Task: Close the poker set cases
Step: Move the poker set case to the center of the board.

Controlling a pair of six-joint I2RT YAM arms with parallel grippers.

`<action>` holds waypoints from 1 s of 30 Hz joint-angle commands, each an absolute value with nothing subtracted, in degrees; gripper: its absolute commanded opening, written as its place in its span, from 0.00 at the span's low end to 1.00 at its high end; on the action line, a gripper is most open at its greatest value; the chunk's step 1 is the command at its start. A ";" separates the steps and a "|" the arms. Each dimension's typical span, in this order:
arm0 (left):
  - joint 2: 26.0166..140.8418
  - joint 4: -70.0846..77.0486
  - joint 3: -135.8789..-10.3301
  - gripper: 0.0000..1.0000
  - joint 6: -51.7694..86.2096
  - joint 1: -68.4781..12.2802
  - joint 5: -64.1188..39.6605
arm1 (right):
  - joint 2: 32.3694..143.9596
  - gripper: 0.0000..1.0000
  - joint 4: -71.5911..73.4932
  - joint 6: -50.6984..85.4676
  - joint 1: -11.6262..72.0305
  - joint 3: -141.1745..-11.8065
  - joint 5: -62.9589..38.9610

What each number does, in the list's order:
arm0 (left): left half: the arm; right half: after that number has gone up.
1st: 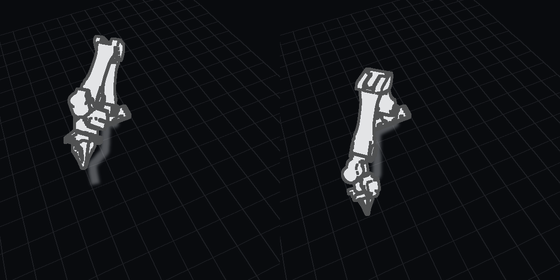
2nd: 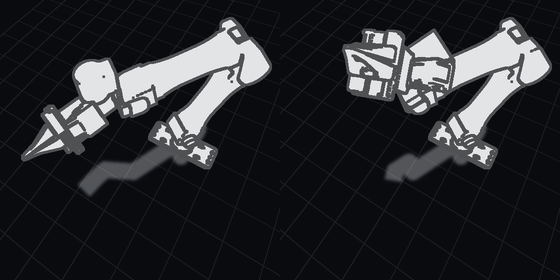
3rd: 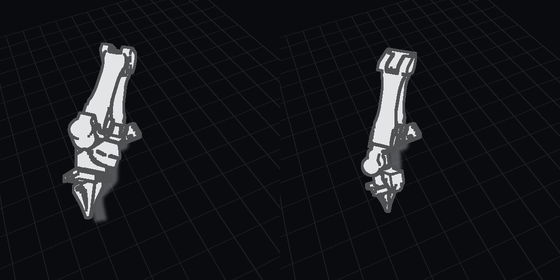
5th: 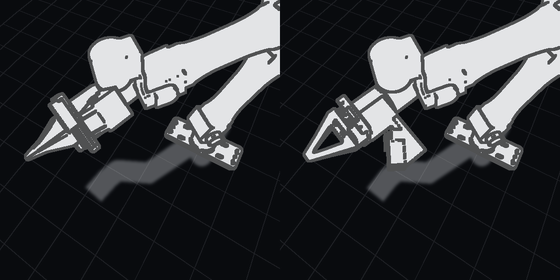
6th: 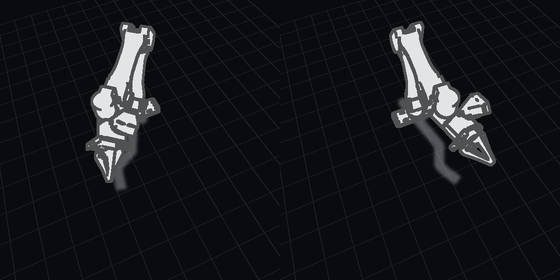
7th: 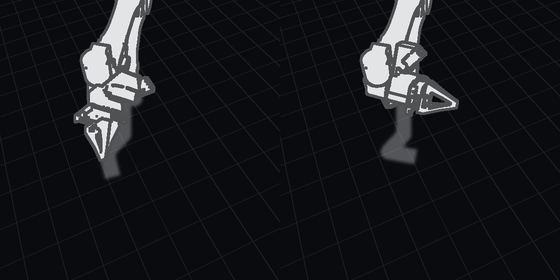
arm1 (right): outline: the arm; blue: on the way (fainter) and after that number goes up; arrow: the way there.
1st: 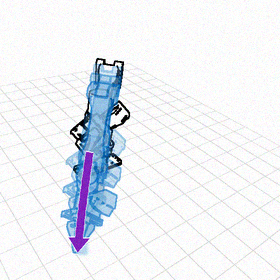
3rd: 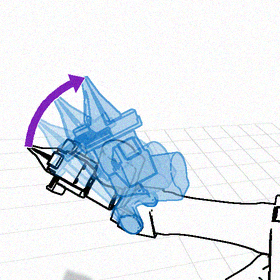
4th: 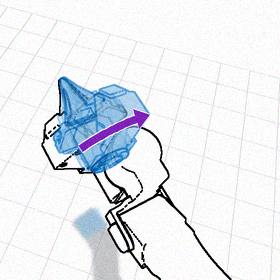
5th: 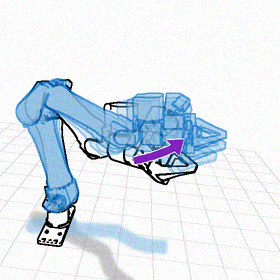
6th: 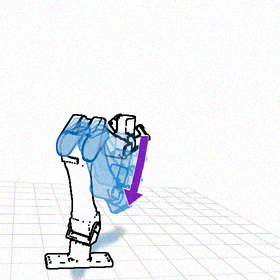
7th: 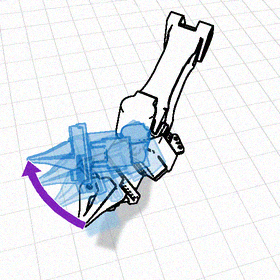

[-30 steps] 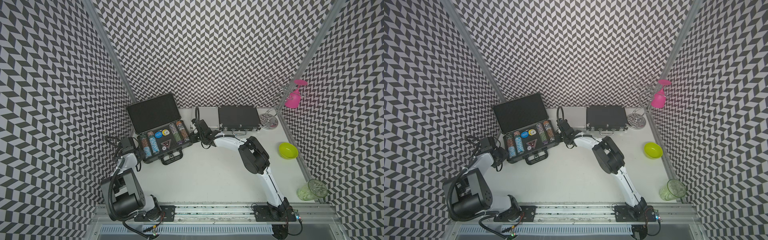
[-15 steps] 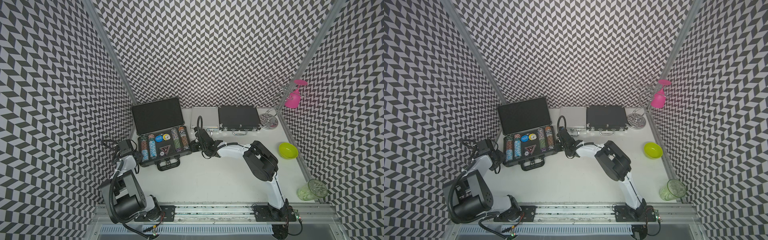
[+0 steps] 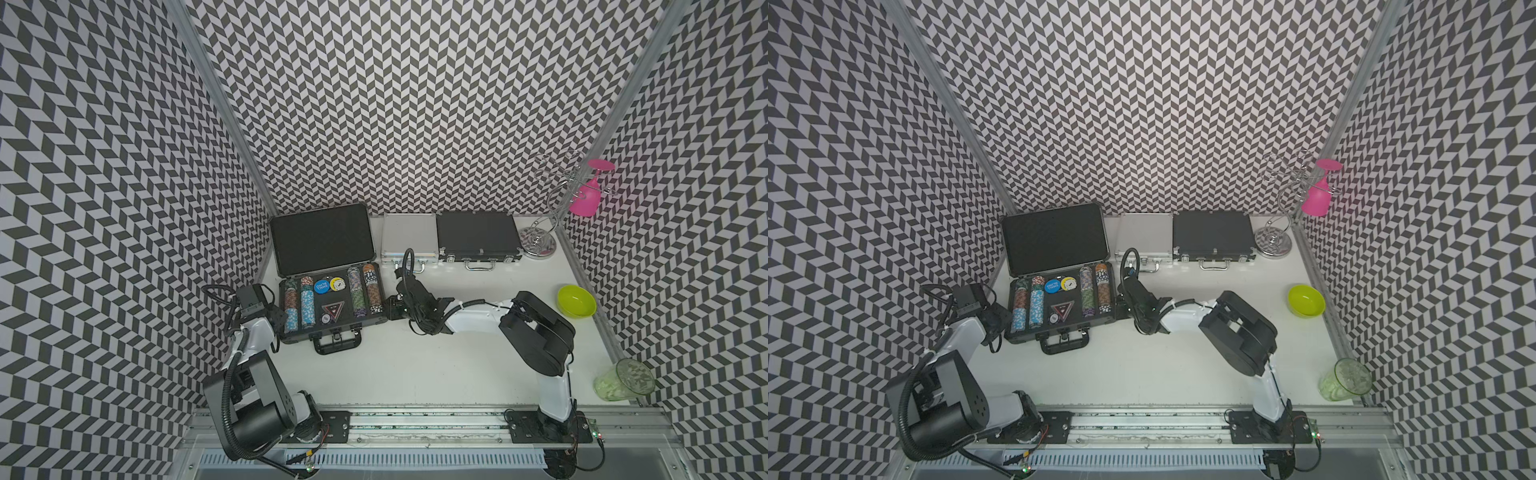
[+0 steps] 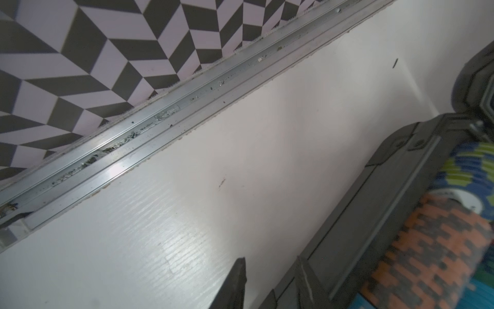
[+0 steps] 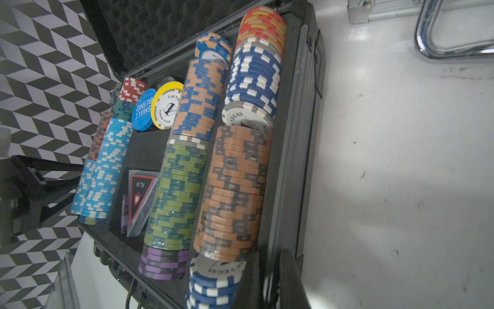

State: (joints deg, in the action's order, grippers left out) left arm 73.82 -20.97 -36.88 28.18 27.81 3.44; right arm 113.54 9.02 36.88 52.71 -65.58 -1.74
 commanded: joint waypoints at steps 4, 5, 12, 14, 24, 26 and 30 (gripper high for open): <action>73.06 -23.99 -34.87 0.34 29.14 26.80 -2.79 | 113.54 0.02 -2.89 36.40 57.30 -57.02 -15.27; 73.05 -24.04 -34.89 0.34 29.10 26.81 -2.89 | 113.46 0.02 -2.93 36.39 57.43 -56.74 -15.29; 72.81 -24.17 -34.81 0.34 29.26 26.11 -3.58 | 112.99 0.02 -3.95 37.34 58.96 -56.30 -14.68; 73.00 -24.00 -34.72 0.34 29.24 25.38 -3.82 | 112.82 0.02 -3.88 37.77 59.27 -55.69 -14.59; 73.40 -24.08 -34.37 0.32 30.26 21.07 -4.37 | 109.96 0.01 -3.97 38.72 59.25 -51.30 -14.80; 72.51 -24.09 -34.11 0.32 30.88 19.88 -4.56 | 108.73 0.01 -4.28 38.83 59.30 -50.40 -14.47; 72.51 -23.38 -33.00 0.31 32.31 16.96 -5.17 | 106.78 0.01 -5.00 39.04 59.26 -48.25 -13.57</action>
State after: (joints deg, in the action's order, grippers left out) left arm 71.59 -18.31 -35.99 30.76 21.17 3.01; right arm 105.49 12.64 40.62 55.00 -53.67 -0.97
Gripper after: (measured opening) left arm 0.315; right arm 0.108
